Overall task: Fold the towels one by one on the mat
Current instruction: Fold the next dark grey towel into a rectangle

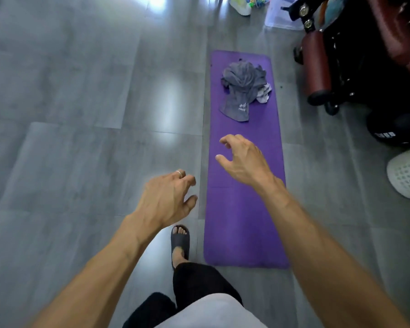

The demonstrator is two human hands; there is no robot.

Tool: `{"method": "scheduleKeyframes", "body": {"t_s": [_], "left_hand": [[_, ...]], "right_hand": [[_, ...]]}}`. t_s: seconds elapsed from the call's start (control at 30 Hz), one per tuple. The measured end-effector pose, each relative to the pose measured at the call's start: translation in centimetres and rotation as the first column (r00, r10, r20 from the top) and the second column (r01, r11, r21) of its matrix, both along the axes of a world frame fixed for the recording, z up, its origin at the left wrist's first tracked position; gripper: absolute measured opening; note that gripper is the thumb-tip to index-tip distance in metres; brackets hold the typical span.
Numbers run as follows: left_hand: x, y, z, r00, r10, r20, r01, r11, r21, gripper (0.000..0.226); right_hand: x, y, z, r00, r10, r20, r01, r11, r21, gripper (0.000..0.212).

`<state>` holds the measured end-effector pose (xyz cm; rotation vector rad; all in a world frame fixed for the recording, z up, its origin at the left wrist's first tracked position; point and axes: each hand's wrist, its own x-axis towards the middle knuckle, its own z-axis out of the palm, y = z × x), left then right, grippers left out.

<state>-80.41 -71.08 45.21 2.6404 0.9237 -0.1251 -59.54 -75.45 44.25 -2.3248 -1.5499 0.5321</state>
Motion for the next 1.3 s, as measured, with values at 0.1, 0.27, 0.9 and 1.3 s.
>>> {"method": "scheduleKeyframes", "body": {"t_s": [0.1, 0.27, 0.9, 1.3], "left_hand": [[2.4, 5.8, 0.0, 1.000, -0.015, 0.006, 0.015, 1.000, 0.010, 0.035], [6.4, 15.3, -0.2, 0.999, -0.035, 0.005, 0.035, 0.999, -0.025, 0.034], [34.6, 53.2, -9.6, 0.938, -0.343, -0.053, 0.331, 0.930, -0.158, 0.032], [58.3, 67.1, -33.9, 0.847, -0.531, -0.016, 0.524, 0.840, -0.140, 0.031]], "right_hand": [[2.0, 6.4, 0.8, 1.000, 0.009, 0.017, -0.009, 1.000, 0.001, 0.040], [5.7, 15.6, 1.0, 1.000, -0.021, 0.011, 0.021, 1.000, -0.018, 0.042], [31.5, 46.2, -8.4, 0.891, -0.446, -0.083, 0.440, 0.894, -0.080, 0.040], [52.2, 56.1, -33.1, 0.820, -0.571, -0.043, 0.560, 0.816, -0.142, 0.040]]}}
